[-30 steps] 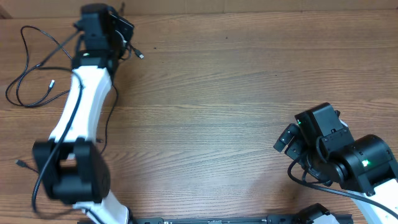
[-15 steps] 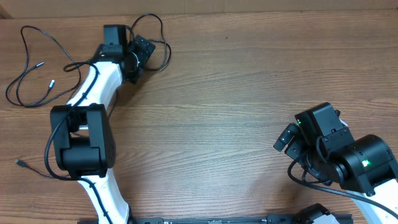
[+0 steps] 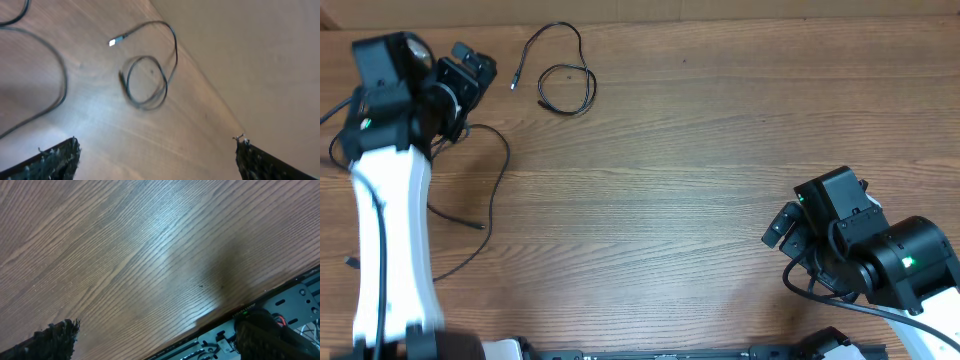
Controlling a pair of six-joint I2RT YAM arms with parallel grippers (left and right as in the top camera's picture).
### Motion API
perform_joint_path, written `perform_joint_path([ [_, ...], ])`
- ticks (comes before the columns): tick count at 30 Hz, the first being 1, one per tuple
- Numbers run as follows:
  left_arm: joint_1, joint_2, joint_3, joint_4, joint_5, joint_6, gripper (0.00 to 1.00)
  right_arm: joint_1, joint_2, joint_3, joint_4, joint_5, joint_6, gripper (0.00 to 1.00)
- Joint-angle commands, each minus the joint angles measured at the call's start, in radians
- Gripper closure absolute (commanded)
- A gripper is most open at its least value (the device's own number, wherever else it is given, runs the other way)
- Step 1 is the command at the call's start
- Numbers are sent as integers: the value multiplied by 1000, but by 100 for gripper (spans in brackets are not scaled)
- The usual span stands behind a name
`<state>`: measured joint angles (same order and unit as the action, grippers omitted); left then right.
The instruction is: Untangle cables
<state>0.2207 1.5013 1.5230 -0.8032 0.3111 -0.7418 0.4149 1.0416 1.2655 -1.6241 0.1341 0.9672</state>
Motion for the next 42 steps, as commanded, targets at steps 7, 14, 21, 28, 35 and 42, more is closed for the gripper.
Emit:
perform_joint_path([
  [7,2,-226,-2,-373,-228,84,0,5,-13,-3,-8,0,-7,0],
  [14,2,-400,-80,-473,-267,168,1,5,-39,-3,-23,0,-7,0],
  [21,2,-628,-257,-471,-267,166,1,5,-92,-3,-46,0,0,0],
  [28,2,-744,-339,-578,-266,128,0,5,-227,-3,-42,8,0,0],
  [35,2,-743,-340,-618,-267,129,1,5,-386,-3,-41,23,0,0],
  [42,2,-743,-340,-618,-267,129,0,5,-457,-3,-70,23,0,0],
])
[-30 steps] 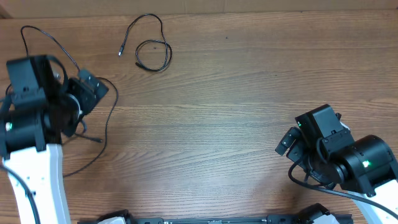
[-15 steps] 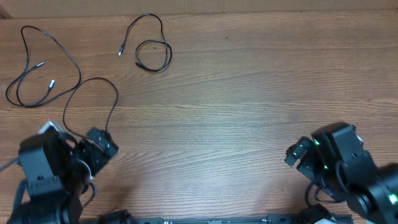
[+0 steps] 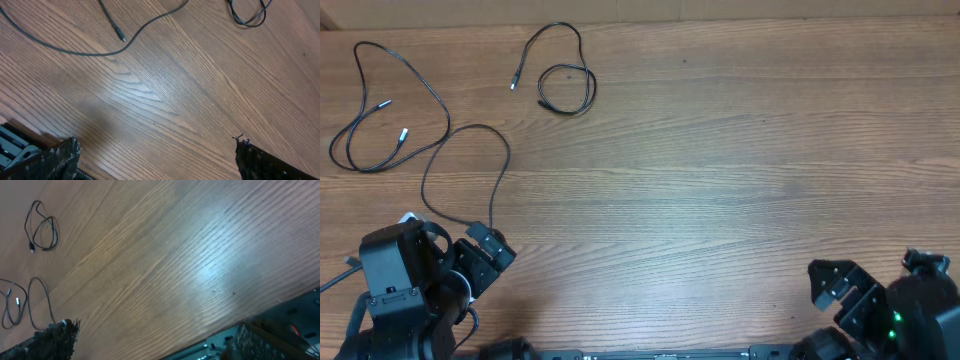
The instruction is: Untangle cables
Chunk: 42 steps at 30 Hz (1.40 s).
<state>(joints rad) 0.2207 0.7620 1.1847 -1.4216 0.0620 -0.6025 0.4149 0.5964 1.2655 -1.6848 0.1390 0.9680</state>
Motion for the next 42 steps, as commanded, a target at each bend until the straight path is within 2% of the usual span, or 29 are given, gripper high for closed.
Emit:
perform_joint_path([
  [1,2,-4,-1,0,-18,-10,1,5,-11,-3,-9,17,-9,0],
  [31,2,-4,-1,0,-18,-10,0,3,-12,-3,-8,17,-8,0],
  [42,2,-4,-1,0,-18,-10,0,-79,-26,-3,-8,17,-8,0],
])
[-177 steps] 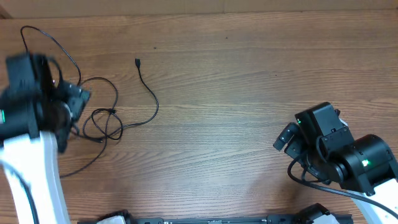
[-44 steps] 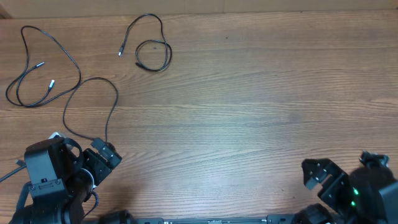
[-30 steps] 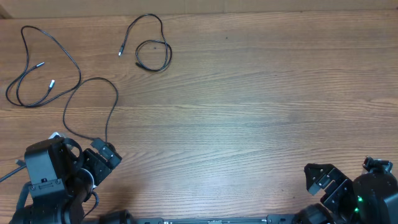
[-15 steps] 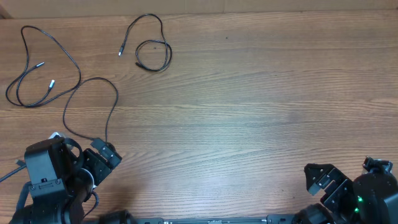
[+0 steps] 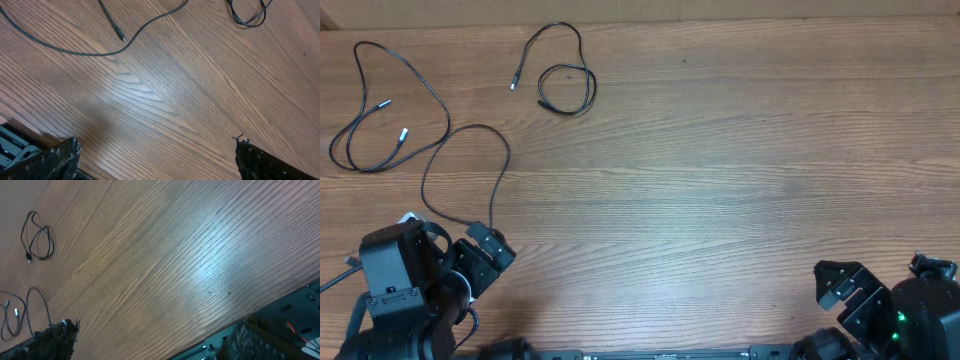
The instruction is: Untangle cables
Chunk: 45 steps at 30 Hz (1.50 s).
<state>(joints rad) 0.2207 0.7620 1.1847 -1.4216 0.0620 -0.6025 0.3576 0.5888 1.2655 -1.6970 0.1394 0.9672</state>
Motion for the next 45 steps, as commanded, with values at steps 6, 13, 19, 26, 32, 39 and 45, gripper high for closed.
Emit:
perform_joint_path([
  [6,2,-4,-1,0,-18,-10,0,-51,-82,-3,4,17,-7,0],
  [13,2,-4,-1,0,-18,-10,1,-113,-202,-3,3,17,-7,0],
  [19,2,-4,-1,0,-18,-10,1,-172,-311,-4,3,18,-7,0],
  [26,2,-4,-1,0,-18,-10,0,-182,-354,-41,4,17,-7,0],
  [32,2,-4,-1,0,-18,-10,1,-193,-435,-175,133,17,45,0],
  [39,2,-4,-1,0,-18,-10,1,-222,-519,-352,386,-19,-100,0],
  [45,2,-4,-1,0,-18,-10,1,-292,-548,-493,716,-264,-447,0],
])
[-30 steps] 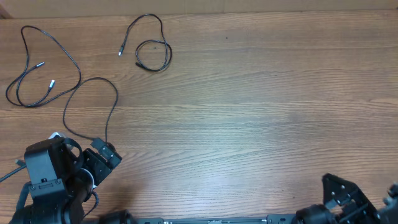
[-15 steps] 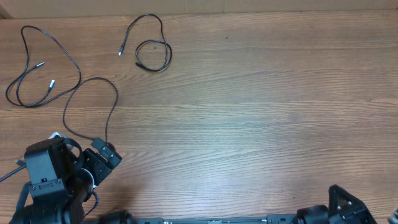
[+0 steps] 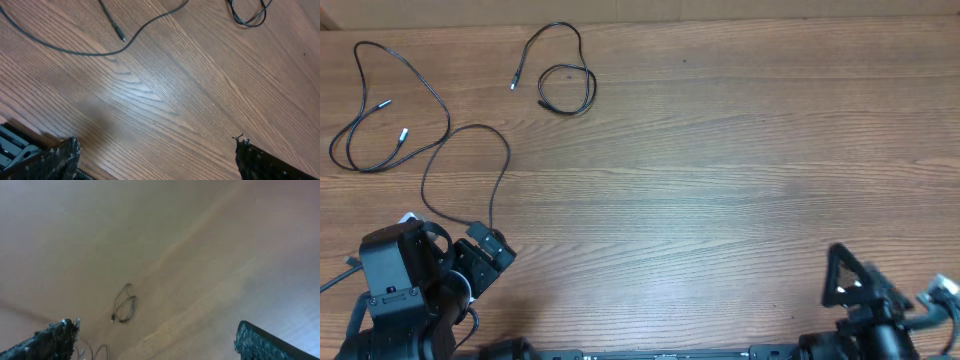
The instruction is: Untangle cables
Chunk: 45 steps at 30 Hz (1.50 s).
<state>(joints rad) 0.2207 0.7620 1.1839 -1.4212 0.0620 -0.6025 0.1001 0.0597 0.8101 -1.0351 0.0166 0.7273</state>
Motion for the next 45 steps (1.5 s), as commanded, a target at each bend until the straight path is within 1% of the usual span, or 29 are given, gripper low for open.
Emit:
perform_joint_path([
  [1,2,-4,0,0,-18,-10,1,-56,-19,-55,81,-166,-209,0],
  [3,2,-4,0,0,-18,-10,1,-125,-19,-90,113,-219,-209,0],
  [7,2,-4,0,0,-18,-10,0,-200,-35,-118,120,-258,-209,0],
  [9,2,-4,0,0,-18,-10,1,-204,-58,-131,130,-257,-209,0],
  [15,2,-4,0,0,-18,-10,1,-204,-56,-161,187,-254,-209,0],
  [17,2,-4,0,0,-18,-10,1,-204,-56,-193,241,-254,-210,0],
  [21,2,-4,0,0,-18,-10,1,-203,-56,-297,407,-261,-209,0],
  [23,2,-4,0,0,-18,-10,1,-203,-56,-394,553,-273,-209,0],
  [32,2,-4,0,0,-18,-10,1,-203,-56,-557,837,-312,-204,0],
  [39,2,-4,0,0,-18,-10,1,-203,-57,-673,977,-344,-202,0],
  [45,2,-4,0,0,-18,-10,1,-203,-57,-739,1043,-359,-201,0],
])
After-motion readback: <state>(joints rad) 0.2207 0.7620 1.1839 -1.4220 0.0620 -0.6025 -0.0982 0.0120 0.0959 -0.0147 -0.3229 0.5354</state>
